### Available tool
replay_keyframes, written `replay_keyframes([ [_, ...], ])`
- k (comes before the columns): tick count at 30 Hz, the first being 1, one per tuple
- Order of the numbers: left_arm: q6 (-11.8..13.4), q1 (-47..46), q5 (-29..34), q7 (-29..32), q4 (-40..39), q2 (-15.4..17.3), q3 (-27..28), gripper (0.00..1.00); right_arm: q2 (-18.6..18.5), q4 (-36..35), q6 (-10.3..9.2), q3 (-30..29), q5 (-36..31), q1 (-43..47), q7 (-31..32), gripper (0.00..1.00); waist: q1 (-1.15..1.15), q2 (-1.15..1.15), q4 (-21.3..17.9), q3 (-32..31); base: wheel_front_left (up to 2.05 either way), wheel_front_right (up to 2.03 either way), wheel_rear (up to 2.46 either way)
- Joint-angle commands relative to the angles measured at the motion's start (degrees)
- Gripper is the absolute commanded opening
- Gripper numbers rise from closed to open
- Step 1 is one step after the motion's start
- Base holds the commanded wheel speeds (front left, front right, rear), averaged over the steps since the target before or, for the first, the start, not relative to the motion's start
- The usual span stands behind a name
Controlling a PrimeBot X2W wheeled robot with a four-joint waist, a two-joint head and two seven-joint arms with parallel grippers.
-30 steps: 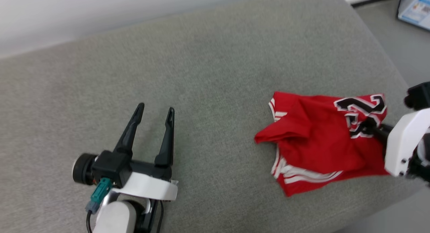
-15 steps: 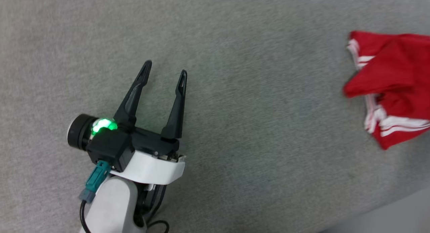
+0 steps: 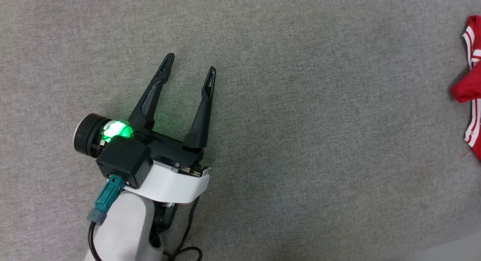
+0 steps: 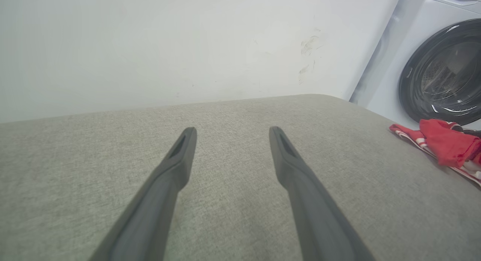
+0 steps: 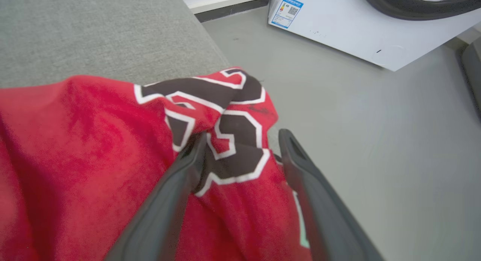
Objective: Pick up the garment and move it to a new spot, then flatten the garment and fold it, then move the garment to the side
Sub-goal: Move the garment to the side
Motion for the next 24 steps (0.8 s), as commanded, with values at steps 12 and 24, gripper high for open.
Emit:
replay_keyframes([
  [12, 1.1, 2.6, -1.4, -0.8, 3.0, -0.2, 0.2, 1.00, 0.1, 3.3, -0.05, -3.6, -7.7, 0.8, -16.9, 1.00, -0.01, 0.00, 0.2, -7.6, 0.00, 0.00, 0.00],
  [24, 4.1, 11.4, -3.7, -1.4, 7.1, -1.5, 1.9, 1.00, 3.1, -5.2, -0.05, 8.7, 0.8, 17.4, -25.5, 1.00, -0.01, 0.00, 3.5, -21.8, 0.00, 0.00, 0.00],
])
